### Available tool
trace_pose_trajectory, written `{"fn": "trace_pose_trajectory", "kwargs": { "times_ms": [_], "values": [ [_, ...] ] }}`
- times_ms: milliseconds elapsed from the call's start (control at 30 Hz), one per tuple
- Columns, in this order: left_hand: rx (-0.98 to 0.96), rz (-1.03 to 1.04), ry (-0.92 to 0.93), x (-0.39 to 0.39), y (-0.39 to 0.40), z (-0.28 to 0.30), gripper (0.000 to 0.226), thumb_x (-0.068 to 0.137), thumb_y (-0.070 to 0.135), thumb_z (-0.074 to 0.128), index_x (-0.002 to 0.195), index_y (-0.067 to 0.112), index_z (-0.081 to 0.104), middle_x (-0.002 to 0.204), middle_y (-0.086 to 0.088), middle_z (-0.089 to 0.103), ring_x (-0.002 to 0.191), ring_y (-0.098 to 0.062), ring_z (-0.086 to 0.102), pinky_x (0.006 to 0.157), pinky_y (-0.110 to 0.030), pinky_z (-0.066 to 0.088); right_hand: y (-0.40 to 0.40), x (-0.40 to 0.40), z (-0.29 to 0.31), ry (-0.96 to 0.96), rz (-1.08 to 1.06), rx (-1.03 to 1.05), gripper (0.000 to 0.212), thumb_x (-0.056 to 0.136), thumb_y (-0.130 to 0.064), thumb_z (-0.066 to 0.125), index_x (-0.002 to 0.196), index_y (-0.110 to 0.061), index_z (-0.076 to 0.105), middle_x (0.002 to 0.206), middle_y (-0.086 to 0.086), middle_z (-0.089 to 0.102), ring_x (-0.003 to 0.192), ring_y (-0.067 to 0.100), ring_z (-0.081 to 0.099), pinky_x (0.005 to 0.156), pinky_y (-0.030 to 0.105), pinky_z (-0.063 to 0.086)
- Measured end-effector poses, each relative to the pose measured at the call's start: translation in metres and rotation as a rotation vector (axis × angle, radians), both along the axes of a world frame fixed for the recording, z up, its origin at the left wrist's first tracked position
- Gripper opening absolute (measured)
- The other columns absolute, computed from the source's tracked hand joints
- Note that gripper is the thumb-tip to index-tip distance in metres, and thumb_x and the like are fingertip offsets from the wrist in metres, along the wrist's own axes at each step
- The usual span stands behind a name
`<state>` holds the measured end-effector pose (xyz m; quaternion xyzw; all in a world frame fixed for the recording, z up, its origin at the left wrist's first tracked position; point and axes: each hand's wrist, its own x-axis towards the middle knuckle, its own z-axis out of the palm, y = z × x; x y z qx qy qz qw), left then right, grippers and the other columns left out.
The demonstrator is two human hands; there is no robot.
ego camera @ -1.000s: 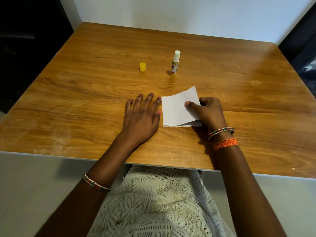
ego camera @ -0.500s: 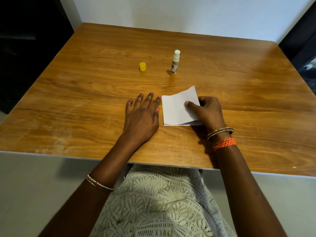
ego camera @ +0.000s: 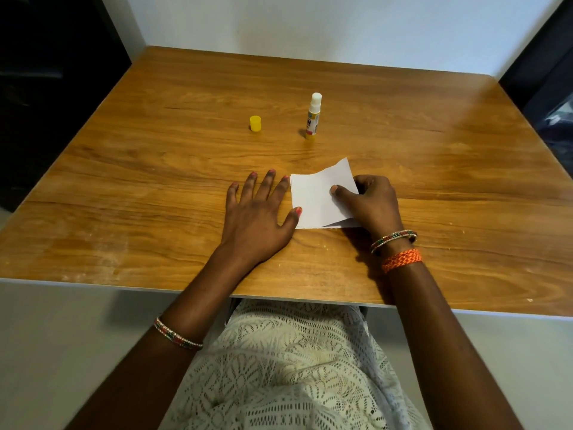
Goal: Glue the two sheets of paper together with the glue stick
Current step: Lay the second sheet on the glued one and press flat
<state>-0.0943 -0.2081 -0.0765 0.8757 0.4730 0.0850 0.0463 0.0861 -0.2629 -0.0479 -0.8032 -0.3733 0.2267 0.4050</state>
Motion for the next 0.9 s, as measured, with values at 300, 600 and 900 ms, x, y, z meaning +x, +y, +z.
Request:
{"fn": "trace_pose_trajectory", "kwargs": {
  "times_ms": [300, 600, 900],
  "values": [
    [0.009, -0.027, 0.003, -0.002, 0.001, 0.0, 0.064, 0.086, 0.062, 0.016, 0.146, 0.039, 0.011, 0.158, -0.001, 0.013, 0.145, -0.027, 0.008, 0.114, -0.051, 0.005, 0.0, -0.004, 0.002, -0.074, 0.016, -0.02, 0.028, 0.081, -0.034, 0.067, 0.1, -0.015, 0.071, 0.098, 0.004, 0.072, 0.077, 0.016, 0.065, 0.063, 0.034, 0.054],
    [-0.001, -0.022, -0.002, -0.001, 0.0, 0.001, 0.063, 0.086, 0.062, 0.017, 0.145, 0.04, 0.013, 0.159, -0.001, 0.012, 0.145, -0.027, 0.007, 0.114, -0.051, 0.004, 0.0, -0.006, 0.004, -0.12, 0.037, -0.023, 0.033, 0.082, -0.032, 0.067, 0.105, -0.01, 0.069, 0.104, 0.008, 0.071, 0.082, 0.018, 0.064, 0.061, 0.028, 0.047],
    [-0.009, -0.018, -0.031, -0.001, 0.0, 0.001, 0.063, 0.085, 0.063, 0.02, 0.144, 0.041, 0.016, 0.158, 0.0, 0.014, 0.145, -0.026, 0.008, 0.114, -0.052, 0.005, -0.009, -0.002, 0.01, -0.382, -0.047, 0.008, 0.026, 0.083, -0.024, 0.06, 0.108, -0.021, 0.059, 0.089, 0.006, 0.068, 0.086, 0.03, 0.062, 0.067, 0.04, 0.05]
  ]
}}
